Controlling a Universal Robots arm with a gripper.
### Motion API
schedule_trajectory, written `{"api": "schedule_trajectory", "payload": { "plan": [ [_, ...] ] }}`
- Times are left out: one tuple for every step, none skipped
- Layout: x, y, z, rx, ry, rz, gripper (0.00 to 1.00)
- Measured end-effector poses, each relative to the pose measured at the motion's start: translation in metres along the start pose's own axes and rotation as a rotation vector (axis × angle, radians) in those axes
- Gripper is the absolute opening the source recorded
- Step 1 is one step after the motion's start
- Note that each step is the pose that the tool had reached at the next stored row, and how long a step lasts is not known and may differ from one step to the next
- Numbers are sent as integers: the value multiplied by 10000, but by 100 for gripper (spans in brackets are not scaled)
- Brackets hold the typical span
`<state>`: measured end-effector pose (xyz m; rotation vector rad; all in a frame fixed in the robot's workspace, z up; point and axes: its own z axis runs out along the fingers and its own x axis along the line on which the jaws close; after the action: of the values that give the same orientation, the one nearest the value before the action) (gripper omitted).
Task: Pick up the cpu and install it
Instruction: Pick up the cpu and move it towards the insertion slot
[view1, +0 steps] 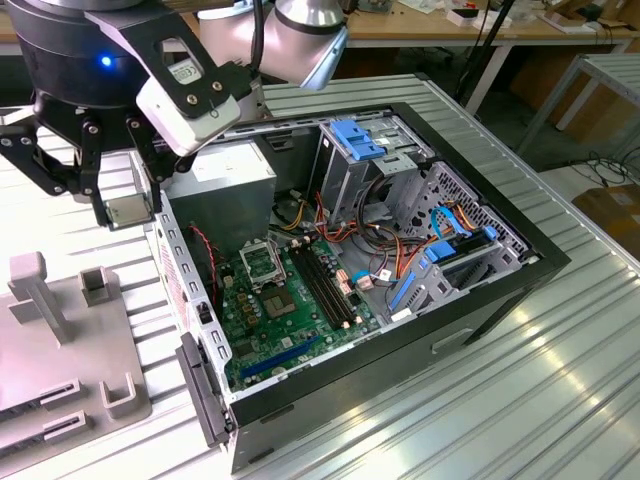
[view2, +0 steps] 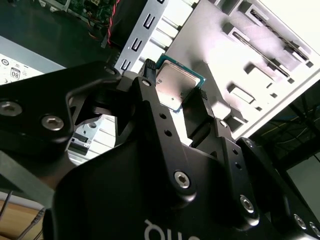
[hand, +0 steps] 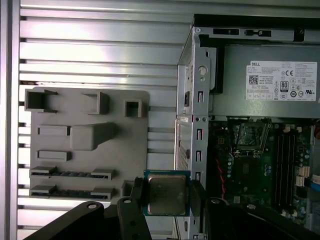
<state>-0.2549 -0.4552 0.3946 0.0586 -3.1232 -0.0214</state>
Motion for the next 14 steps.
{"api": "schedule_trajectory", "payload": {
  "plan": [
    [-5, 0, 0, 0, 0, 0, 47],
    [-12, -1, 0, 1, 0, -1, 47],
    [-17, -1, 0, 1, 0, -1, 47],
    [-21, -1, 0, 2, 1, -1, 47],
    [-26, -1, 0, 2, 0, -1, 47],
    [-32, -1, 0, 2, 0, 0, 47],
    [-37, -1, 0, 3, 0, 0, 47],
    [-45, -2, 0, 4, 0, 0, 47],
    [-56, -2, 0, 6, 1, -1, 47],
    [-64, -3, 0, 7, 0, -1, 47],
    [-69, -3, 0, 8, 1, 0, 47],
    [-74, -3, 0, 8, 1, 0, 47],
    [-80, -3, 0, 9, 0, 0, 47],
    [-87, -3, 0, 9, 1, 0, 47]
  ]
}}
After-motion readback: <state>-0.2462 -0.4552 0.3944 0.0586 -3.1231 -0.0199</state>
